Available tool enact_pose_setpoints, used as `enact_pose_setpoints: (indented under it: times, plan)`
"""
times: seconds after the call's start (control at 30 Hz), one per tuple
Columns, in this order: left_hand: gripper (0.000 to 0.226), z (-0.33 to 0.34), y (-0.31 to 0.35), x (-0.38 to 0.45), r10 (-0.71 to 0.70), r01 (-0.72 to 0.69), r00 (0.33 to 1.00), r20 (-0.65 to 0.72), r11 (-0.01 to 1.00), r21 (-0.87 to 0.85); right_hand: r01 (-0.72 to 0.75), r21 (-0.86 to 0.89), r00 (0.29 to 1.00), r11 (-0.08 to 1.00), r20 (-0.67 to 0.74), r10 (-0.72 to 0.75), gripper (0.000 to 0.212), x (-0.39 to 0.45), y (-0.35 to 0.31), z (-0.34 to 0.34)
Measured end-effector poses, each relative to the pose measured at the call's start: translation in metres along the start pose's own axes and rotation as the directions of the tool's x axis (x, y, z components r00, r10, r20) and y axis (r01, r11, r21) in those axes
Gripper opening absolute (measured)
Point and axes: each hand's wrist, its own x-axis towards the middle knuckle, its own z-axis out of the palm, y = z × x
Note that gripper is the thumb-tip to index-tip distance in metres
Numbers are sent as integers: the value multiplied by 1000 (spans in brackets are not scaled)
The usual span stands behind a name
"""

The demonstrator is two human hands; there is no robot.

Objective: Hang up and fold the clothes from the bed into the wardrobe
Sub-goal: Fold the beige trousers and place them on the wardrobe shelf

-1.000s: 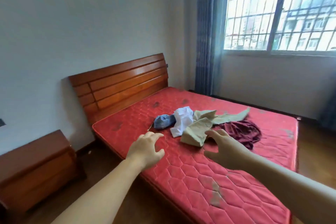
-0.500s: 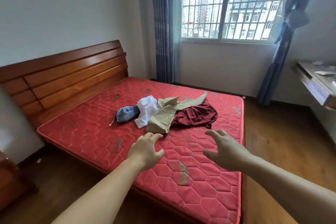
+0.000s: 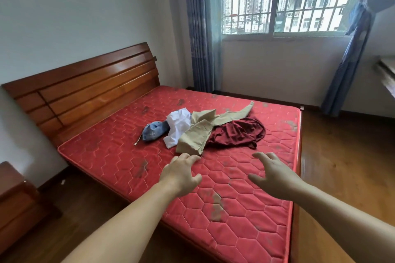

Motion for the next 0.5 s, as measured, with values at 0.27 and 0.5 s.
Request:
enact_pose_setpoints:
  times: [0.27, 0.5]
  plan:
    - [58, 2, -76, 80, -47, 48, 999, 24, 998, -49, -12, -49, 1000, 999, 28, 13, 69, 96, -43, 17]
    - [56, 4, -161, 183, -37, 46, 996, 85, 994, -101, -110, -87, 993, 990, 33, 113, 71, 205, -89, 39]
